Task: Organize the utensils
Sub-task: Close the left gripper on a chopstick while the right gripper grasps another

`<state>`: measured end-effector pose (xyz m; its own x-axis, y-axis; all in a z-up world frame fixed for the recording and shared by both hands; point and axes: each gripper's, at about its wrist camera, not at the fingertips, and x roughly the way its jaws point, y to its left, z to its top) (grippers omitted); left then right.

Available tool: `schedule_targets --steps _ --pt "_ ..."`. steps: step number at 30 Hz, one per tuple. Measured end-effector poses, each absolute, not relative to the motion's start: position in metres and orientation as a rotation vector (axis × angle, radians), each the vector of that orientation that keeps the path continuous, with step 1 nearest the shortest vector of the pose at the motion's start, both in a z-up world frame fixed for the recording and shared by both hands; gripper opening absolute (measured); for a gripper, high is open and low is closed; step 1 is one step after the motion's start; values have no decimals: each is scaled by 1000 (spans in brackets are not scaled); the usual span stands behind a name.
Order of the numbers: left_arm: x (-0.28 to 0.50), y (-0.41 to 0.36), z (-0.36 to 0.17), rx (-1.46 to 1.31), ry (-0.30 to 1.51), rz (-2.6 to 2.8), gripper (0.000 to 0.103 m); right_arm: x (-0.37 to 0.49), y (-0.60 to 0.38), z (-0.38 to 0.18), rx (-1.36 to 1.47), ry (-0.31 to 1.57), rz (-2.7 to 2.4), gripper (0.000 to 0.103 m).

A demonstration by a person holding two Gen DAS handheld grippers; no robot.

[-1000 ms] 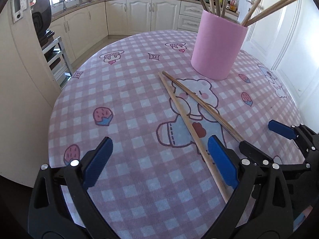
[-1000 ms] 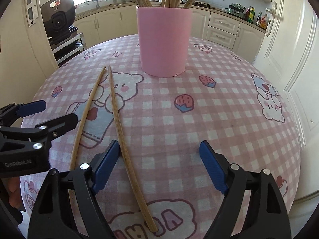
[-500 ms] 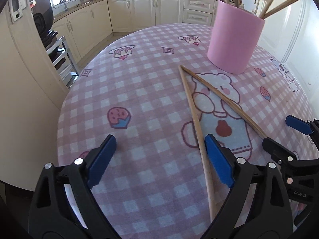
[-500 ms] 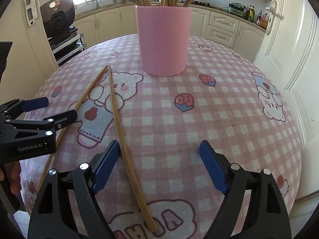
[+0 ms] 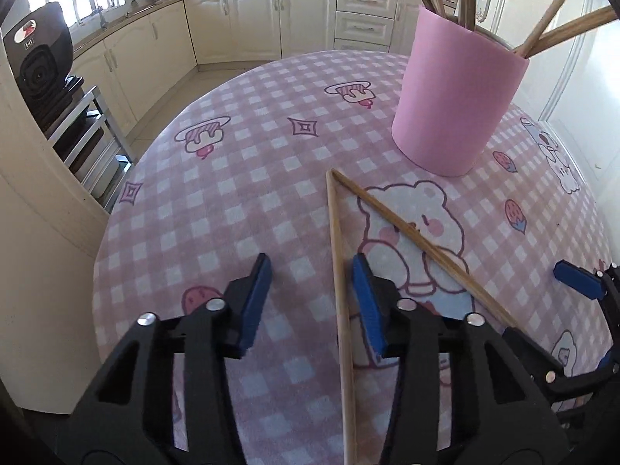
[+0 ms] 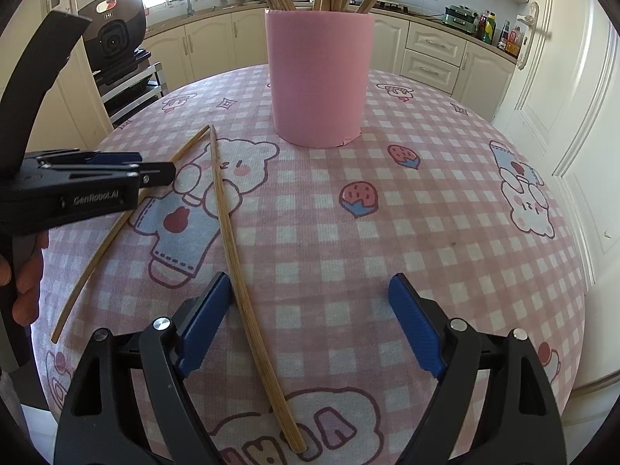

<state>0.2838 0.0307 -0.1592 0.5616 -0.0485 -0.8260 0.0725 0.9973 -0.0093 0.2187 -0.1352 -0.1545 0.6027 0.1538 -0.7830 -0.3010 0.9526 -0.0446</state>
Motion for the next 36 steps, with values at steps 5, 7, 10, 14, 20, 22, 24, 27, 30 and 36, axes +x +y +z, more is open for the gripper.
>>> schedule_targets --steps 5,7,10,14,20,22,24,27,30,36 --pt "287 39 -159 3 972 -81 19 233 -127 -155 -176 896 293 84" --pt "285 42 -159 5 969 -87 19 242 -119 -155 -184 895 312 84" --pt "281 46 -159 2 965 -97 19 256 -105 -155 -195 895 357 84" --pt "278 54 -159 -9 965 -119 19 277 -85 -156 -214 894 418 80" --pt "282 61 -160 -7 966 -123 16 300 -63 -153 -221 907 491 62" --pt "284 64 -160 -23 970 -125 16 304 -60 -153 -233 911 503 51" --pt "285 63 -160 -10 968 -119 16 306 -58 -152 -241 912 507 43" --pt "285 61 -161 -9 958 -108 13 307 -56 -150 -227 926 524 16" --pt "286 59 -160 -21 954 -99 8 306 -57 -149 -210 933 536 5" --pt "278 55 -151 -52 939 -139 6 292 -69 -134 -137 908 568 5"
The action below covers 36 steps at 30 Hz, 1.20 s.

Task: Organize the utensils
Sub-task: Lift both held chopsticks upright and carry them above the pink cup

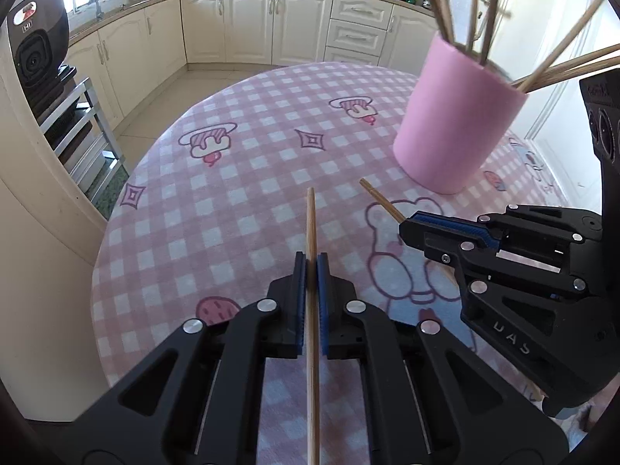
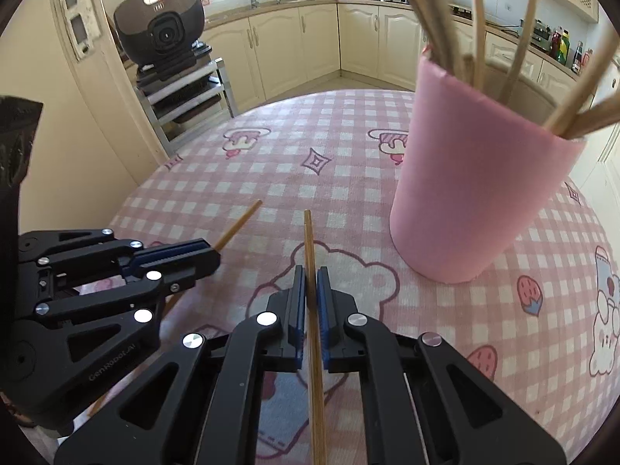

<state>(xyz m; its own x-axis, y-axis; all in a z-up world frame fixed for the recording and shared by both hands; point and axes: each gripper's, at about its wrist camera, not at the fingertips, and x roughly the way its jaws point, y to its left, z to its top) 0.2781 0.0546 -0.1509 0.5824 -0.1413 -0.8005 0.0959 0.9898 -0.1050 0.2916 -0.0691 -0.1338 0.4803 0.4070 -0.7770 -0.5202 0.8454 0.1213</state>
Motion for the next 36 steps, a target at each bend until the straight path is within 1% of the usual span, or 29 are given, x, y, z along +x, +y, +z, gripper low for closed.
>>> schedule_targets --steps 9,19,27,32,36 --pt "246 48 -92 -103 810 -213 6 256 -95 -80 -24 789 634 5" --pt "205 41 -28 -116 639 -261 6 213 -124 -21 36 593 634 5" --pt "182 32 -11 -101 581 -276 6 182 -139 -5 32 433 581 5" --pt "172 28 -13 -92 567 -270 6 169 -144 -12 16 375 546 5" --pt "166 25 -14 -73 563 -261 6 162 -150 -10 24 368 563 5"
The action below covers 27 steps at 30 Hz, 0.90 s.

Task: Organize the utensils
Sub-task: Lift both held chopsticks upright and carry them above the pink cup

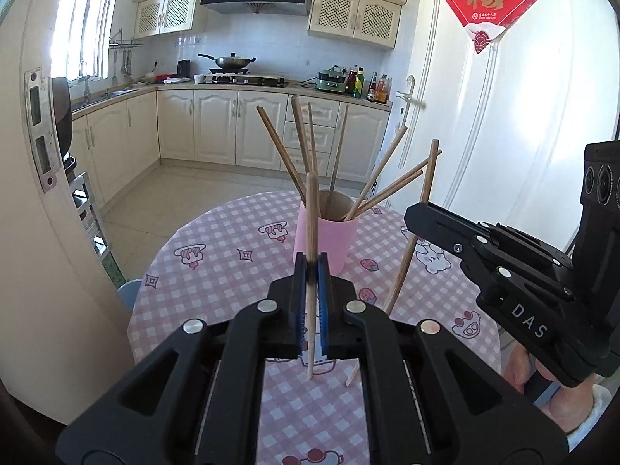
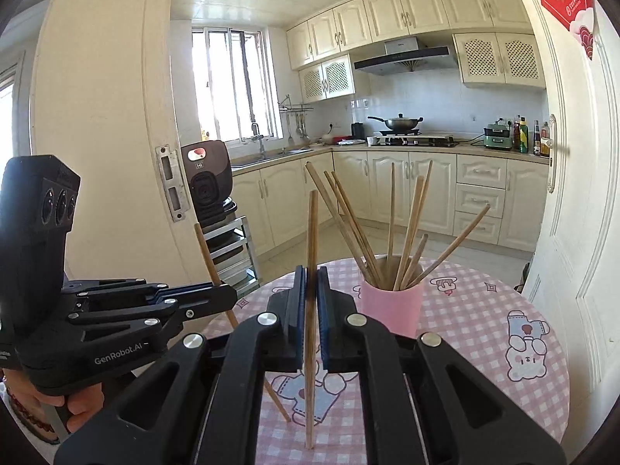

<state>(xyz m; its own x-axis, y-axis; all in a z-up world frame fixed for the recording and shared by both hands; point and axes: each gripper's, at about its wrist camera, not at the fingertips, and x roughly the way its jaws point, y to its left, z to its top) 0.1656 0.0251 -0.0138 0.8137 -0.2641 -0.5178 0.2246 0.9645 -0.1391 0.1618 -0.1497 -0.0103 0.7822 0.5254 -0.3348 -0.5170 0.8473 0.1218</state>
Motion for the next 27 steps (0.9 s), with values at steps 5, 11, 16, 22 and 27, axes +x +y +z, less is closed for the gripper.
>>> schedule_targets --steps 5,11,16,22,27 --pt "160 24 -16 -68 552 -247 6 161 -156 -6 50 373 570 5" --pt "155 23 -11 -58 534 -239 6 158 -166 4 77 341 565 5" --pt "151 20 -3 -63 500 -242 6 157 -178 16 87 298 540 5" --pt "160 16 14 -65 460 -252 6 166 -198 28 112 248 489 5" --pt "171 14 26 -73 427 -267 5 177 -207 36 131 214 471 5"
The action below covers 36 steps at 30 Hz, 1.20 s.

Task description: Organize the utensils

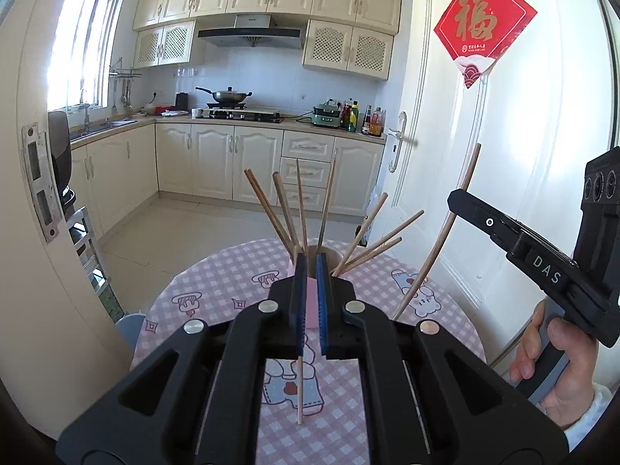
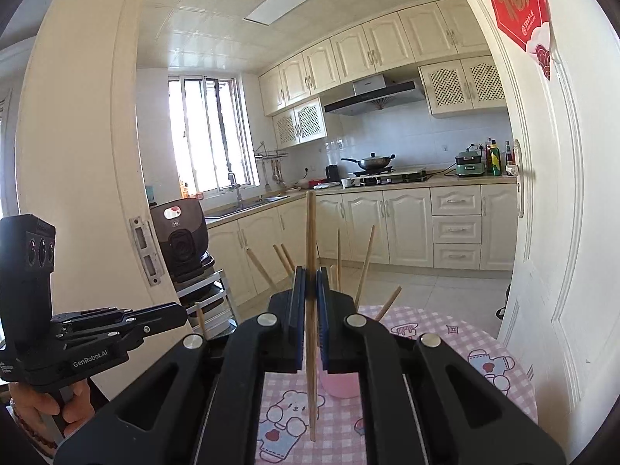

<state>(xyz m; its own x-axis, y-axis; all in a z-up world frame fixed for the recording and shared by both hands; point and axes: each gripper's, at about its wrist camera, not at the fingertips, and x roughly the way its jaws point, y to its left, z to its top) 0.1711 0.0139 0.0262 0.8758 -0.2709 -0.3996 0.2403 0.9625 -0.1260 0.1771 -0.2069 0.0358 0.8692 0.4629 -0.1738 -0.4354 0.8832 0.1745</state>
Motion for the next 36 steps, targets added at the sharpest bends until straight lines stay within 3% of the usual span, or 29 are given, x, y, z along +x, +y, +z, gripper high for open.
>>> schedule_targets --steps 6,16,17,18,19,36 --pt "184 4 22 -36 459 -290 2 194 -203 32 127 235 490 5" --pt "232 16 -30 -126 708 -265 7 210 -195 18 88 353 507 5" --pt "236 15 -34 -127 726 -263 26 212 -195 18 90 356 502 5" --pt "240 14 -38 -127 741 -258 62 214 -197 17 89 360 497 5" --pt "241 11 -41 -125 732 -248 65 215 -197 17 86 365 493 5" --pt "237 -7 -61 -138 835 -262 65 215 -239 16 41 640 506 5"
